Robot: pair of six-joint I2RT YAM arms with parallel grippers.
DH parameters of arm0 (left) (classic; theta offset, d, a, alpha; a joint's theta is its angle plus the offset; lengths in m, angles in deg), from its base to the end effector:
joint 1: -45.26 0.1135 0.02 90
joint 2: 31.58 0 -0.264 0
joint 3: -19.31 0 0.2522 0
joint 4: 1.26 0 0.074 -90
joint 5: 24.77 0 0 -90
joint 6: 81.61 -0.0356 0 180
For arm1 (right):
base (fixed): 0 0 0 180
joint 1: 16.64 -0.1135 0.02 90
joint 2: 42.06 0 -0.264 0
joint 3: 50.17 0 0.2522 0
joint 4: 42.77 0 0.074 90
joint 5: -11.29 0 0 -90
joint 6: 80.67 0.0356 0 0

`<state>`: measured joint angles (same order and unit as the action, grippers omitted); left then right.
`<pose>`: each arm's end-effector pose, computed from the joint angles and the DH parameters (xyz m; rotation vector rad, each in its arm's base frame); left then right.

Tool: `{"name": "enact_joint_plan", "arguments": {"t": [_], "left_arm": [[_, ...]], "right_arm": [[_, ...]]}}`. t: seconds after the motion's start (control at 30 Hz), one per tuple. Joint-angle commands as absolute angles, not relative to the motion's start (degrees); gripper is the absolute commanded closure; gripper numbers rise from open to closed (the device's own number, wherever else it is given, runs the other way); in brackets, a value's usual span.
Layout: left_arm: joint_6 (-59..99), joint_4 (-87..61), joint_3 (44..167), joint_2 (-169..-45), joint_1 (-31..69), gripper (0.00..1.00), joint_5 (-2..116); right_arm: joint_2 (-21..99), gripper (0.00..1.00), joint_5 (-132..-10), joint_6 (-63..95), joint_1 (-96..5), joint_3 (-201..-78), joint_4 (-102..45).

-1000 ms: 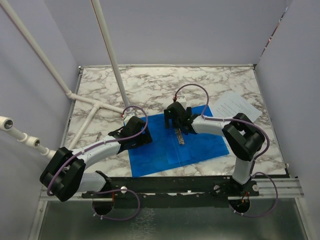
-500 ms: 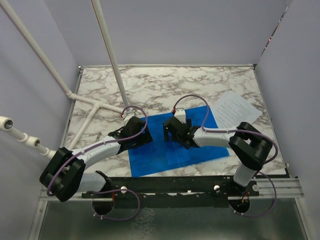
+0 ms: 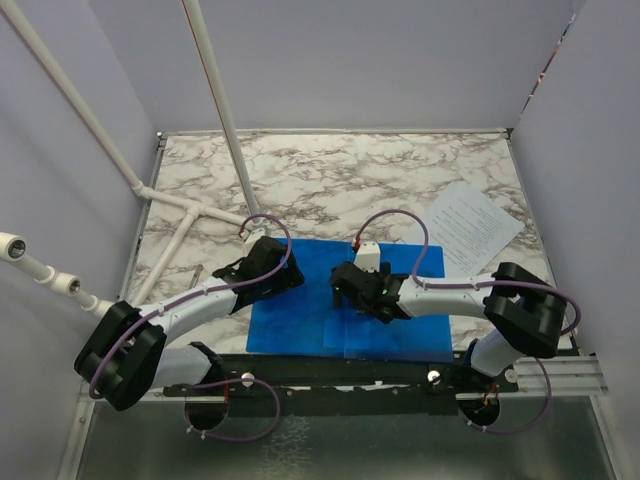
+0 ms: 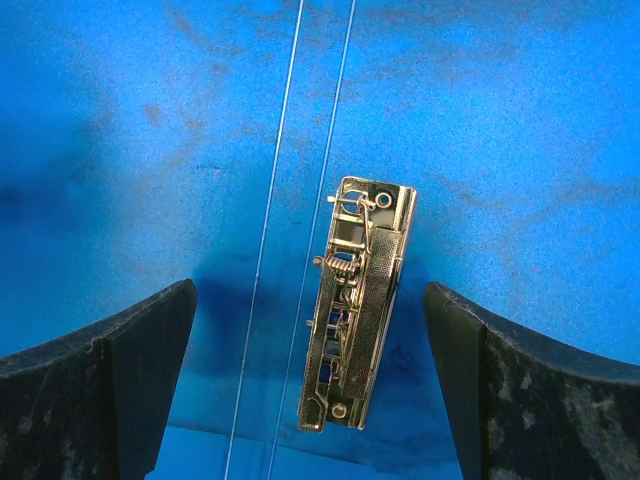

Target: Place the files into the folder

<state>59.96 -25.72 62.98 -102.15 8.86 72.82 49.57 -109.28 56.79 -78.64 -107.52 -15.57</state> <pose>0.1842 -0.1299 0.1630 -0.3913 2.4937 -0.4940 0.1502 0.2439 0.1434 -0.1399 2.4284 0.1206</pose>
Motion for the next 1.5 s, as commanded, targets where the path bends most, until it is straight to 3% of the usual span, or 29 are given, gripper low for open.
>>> {"name": "enact_joint_plan", "arguments": {"t": [0.0, 0.23, 0.53, 0.8, 1.07, 1.27, 1.47], "left_arm": [[60.68, -32.33, 59.57, -102.97, 8.7, 0.12, 72.49], [60.72, -32.32, 59.12, -101.63, 8.7, 0.13, 71.61], [61.21, -32.31, 58.74, -99.97, 8.7, 0.13, 71.14], [61.04, -32.33, 59.41, -99.7, 8.7, 0.12, 70.72], [60.92, -32.41, 59.27, -98.83, 8.76, 0.13, 70.29], [60.52, -32.63, 59.89, -98.47, 8.7, 0.12, 70.06], [59.84, -33.49, 61.7, -98.77, 8.74, 0.12, 70.23]], "right_arm": [[53.65, 0.0, -99.63, 65.91, -79.26, -102.43, -0.36], [52.67, 0.01, -100.67, 66.02, -79.31, -104.99, 1.28], [53.32, 0.15, -103.09, 65.49, -79.31, -107.21, 4.01], [54.97, 0.4, -103.51, 64.06, -79.35, -109.64, 3.43], [57.98, 0.57, -105.16, 62.19, -79.22, -112.34, 3.34], [59.29, 0.78, -105.96, 57.81, -77.76, -114.1, 2.39], [58.86, 0.89, -104.58, 50.34, -74.61, -114.61, -1.18]]}}
